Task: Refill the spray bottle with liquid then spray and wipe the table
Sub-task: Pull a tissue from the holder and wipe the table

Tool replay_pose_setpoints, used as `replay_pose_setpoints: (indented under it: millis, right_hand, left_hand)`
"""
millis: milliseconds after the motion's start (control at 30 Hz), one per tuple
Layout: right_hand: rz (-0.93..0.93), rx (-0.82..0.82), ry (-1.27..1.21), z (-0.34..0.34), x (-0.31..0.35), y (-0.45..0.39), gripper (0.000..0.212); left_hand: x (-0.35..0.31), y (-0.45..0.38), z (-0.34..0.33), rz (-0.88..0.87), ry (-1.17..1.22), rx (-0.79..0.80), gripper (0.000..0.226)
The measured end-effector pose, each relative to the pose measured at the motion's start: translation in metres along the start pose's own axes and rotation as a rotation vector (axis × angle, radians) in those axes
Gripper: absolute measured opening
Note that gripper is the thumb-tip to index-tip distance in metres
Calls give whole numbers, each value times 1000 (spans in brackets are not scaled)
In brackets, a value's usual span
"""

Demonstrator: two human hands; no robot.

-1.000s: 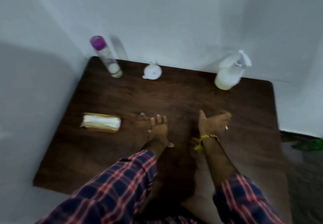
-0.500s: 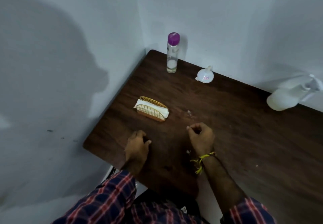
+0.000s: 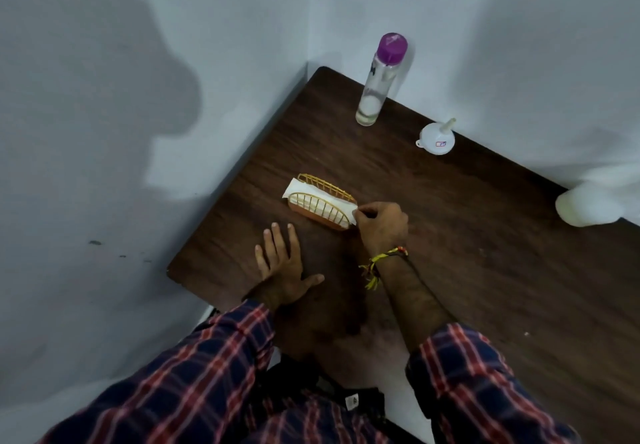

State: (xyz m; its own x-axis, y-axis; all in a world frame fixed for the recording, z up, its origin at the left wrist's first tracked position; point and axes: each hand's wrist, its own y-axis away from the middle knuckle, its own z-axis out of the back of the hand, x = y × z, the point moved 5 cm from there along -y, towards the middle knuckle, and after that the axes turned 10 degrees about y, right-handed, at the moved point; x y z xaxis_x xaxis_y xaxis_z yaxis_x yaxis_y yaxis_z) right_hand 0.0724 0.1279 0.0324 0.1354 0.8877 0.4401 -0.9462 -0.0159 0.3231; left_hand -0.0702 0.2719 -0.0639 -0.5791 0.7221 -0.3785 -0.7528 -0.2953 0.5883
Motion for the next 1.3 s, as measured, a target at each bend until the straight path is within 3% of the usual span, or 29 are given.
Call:
replay_pose_setpoints:
  millis: [400,533,767,900,1133,1300]
  right_hand:
    - [-168,-21,-11,-9,3,-9,27]
    - [-129,-3,-3,-13,8,-10,17]
    - [-164,-25,-4,-14,2,-11,23]
    - [-63,-13,-19,-16,7,-9,17]
    - [48,-130,-127,-9,14,1,4]
    - [-84,-174,-273,-8,12,2,11]
  left_hand:
    - [-8,1,-1,21,-44,7,123]
    - [-7,0,-1,20,-38,10,123]
    - [-6,-1,0,27,-35,25,124]
    - [-6,-1,-1,36,-28,39,126]
    - [-8,-1,0,41,-15,42,126]
    - [-9,2,2,32,-4,50,124]
